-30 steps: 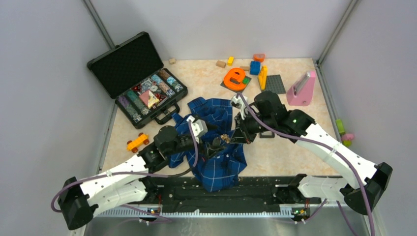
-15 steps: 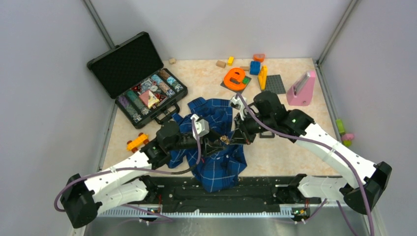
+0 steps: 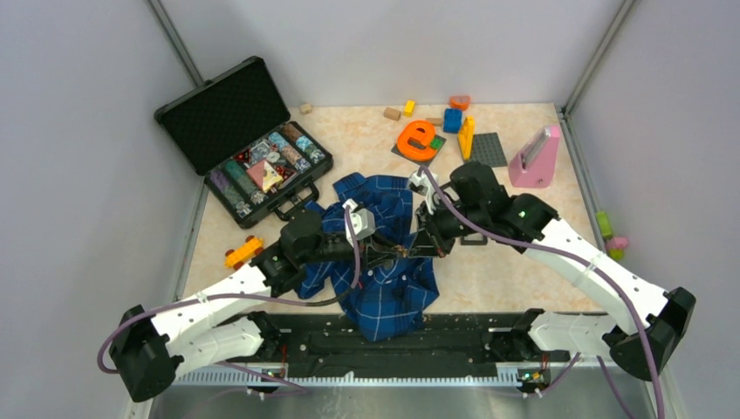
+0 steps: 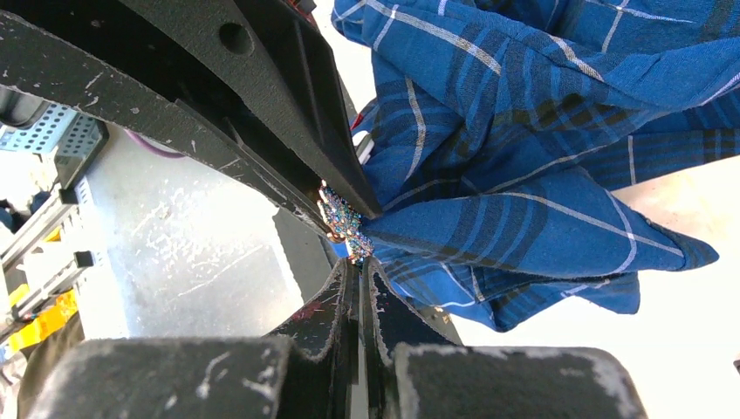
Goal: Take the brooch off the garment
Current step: Remove the brooch from the clothes.
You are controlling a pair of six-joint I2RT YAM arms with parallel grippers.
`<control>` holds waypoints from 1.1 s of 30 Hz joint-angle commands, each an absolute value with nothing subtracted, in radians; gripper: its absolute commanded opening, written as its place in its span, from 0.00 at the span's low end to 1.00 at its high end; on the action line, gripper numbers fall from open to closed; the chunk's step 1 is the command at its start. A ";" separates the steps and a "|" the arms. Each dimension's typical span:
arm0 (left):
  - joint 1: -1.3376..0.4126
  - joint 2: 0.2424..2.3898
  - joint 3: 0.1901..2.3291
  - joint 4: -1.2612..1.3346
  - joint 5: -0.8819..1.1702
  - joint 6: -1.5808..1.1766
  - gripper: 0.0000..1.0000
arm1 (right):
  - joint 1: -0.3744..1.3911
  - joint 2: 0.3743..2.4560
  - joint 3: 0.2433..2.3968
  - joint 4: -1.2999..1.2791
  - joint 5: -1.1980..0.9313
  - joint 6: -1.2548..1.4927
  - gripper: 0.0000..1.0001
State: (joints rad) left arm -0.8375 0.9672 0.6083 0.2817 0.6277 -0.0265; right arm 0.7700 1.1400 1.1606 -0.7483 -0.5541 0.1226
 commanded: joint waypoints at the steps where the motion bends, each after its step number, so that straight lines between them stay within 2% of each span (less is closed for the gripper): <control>1: -0.834 0.933 0.631 0.262 0.620 -0.009 0.17 | 0.772 1.128 1.225 -0.724 -0.572 0.123 0.00; 3: -0.836 0.931 0.633 0.245 0.619 0.012 0.13 | 0.772 1.129 1.231 -0.726 -0.568 0.122 0.00; 6: -0.835 0.935 0.638 0.238 0.612 0.011 0.00 | 0.772 1.137 1.243 -0.723 -0.566 0.124 0.00; 10: -0.835 0.944 0.623 0.303 0.592 -0.052 0.00 | 0.772 1.131 1.221 -0.665 -0.562 0.139 0.01; 12: -0.832 0.943 0.615 0.340 0.574 -0.093 0.00 | 0.772 1.110 1.190 -0.614 -0.552 0.140 0.08; 14: -0.821 0.938 0.605 0.380 0.536 -0.153 0.00 | 0.772 1.070 1.143 -0.552 -0.506 0.129 0.26; 16: -0.787 0.934 0.592 0.436 0.540 -0.236 0.00 | 0.770 1.007 1.067 -0.457 -0.453 0.124 0.38; 17: -0.766 0.935 0.583 0.472 0.558 -0.288 0.00 | 0.770 0.972 1.022 -0.396 -0.434 0.127 0.49; 19: -0.718 0.943 0.572 0.535 0.599 -0.386 0.00 | 0.767 0.902 0.936 -0.283 -0.420 0.136 0.59; 25: -0.655 0.973 0.549 0.718 0.727 -0.593 0.00 | 0.767 0.756 0.742 0.050 -0.376 0.169 0.57; 29: -0.652 0.976 0.535 0.807 0.763 -0.655 0.00 | 0.767 0.757 0.695 0.176 -0.355 0.221 0.55; 33: -0.652 0.973 0.537 0.823 0.785 -0.666 0.00 | 0.767 0.773 0.667 0.307 -0.356 0.287 0.48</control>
State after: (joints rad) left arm -0.6556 0.9806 0.5354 0.6746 0.7296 -0.5991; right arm 0.7700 0.7677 0.6830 0.0711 -0.3721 0.2115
